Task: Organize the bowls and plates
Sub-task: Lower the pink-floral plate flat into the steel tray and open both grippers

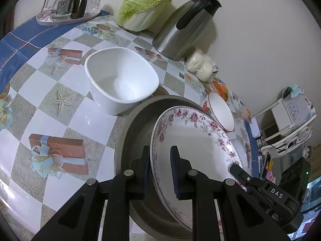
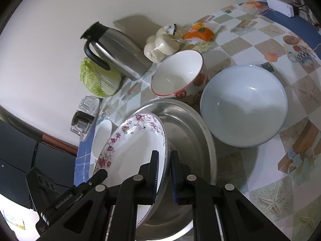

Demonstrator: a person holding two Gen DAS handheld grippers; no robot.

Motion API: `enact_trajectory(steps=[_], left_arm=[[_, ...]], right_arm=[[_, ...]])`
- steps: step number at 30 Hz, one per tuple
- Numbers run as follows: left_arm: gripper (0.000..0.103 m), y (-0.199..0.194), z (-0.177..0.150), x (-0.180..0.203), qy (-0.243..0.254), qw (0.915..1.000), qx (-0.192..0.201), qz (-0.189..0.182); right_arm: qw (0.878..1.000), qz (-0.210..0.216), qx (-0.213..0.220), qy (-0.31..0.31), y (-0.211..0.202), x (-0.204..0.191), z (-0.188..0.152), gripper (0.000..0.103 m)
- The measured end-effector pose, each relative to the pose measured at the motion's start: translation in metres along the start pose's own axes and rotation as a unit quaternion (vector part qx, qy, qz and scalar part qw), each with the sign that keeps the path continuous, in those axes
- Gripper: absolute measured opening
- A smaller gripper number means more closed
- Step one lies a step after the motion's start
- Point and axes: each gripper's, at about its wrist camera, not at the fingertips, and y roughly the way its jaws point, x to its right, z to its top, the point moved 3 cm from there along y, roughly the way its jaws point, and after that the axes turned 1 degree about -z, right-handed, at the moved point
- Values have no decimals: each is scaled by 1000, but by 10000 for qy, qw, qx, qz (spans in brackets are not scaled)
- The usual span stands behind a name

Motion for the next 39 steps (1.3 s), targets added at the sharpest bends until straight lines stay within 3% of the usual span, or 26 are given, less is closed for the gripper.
enact_trajectory(steps=[16,39], left_arm=[[18,16,-6,-2,87,9995,-169,253],[21,20,-6,1,460,9968,-123,644]], right_arm=[[9993,-346,-126,-33,14,8,-4,12],[9896,-1146,14,-864,20,-6,-8,12]])
